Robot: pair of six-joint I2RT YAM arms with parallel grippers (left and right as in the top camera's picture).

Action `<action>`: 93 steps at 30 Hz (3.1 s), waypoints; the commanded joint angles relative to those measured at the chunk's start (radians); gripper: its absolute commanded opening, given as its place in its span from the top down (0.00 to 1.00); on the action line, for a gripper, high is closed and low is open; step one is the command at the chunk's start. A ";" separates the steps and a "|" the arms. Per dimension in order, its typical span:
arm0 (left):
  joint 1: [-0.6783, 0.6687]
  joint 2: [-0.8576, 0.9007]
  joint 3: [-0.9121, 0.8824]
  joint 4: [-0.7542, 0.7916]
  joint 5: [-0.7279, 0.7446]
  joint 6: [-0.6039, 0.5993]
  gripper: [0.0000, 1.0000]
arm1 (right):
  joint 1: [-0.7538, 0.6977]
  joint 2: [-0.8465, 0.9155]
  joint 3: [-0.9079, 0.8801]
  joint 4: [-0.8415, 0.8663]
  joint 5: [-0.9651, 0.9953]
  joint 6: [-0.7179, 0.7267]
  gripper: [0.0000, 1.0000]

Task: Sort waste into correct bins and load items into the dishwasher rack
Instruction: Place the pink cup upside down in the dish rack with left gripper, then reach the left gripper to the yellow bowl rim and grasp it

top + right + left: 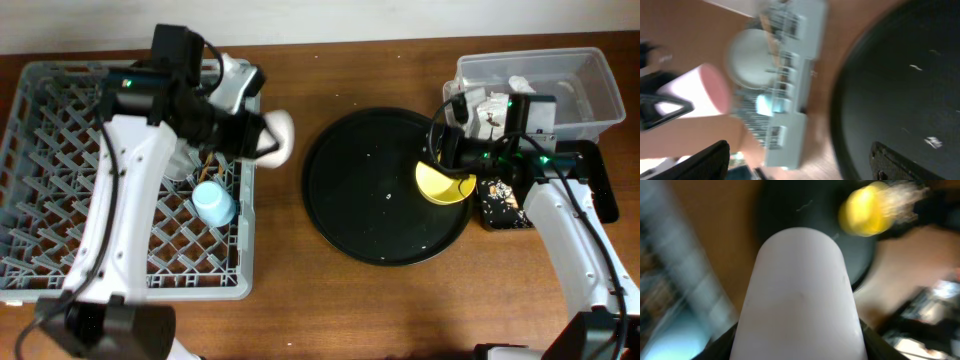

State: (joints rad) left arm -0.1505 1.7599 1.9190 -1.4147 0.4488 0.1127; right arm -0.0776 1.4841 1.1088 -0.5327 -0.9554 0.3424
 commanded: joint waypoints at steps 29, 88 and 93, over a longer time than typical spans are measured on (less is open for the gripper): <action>0.000 -0.101 -0.626 0.089 -0.516 -0.378 0.68 | 0.005 -0.005 0.002 -0.167 0.366 -0.130 0.09; -0.635 0.280 -0.270 0.898 -0.234 -0.138 0.21 | -0.349 -0.089 0.399 -0.661 0.523 -0.212 0.10; -0.701 0.389 -0.228 0.952 -0.459 -0.148 0.23 | -0.349 -0.089 0.399 -0.702 0.524 -0.262 0.10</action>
State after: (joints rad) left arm -0.8536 2.0888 1.6600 -0.4973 0.1146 -0.0368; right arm -0.4232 1.4006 1.4944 -1.2274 -0.4450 0.1223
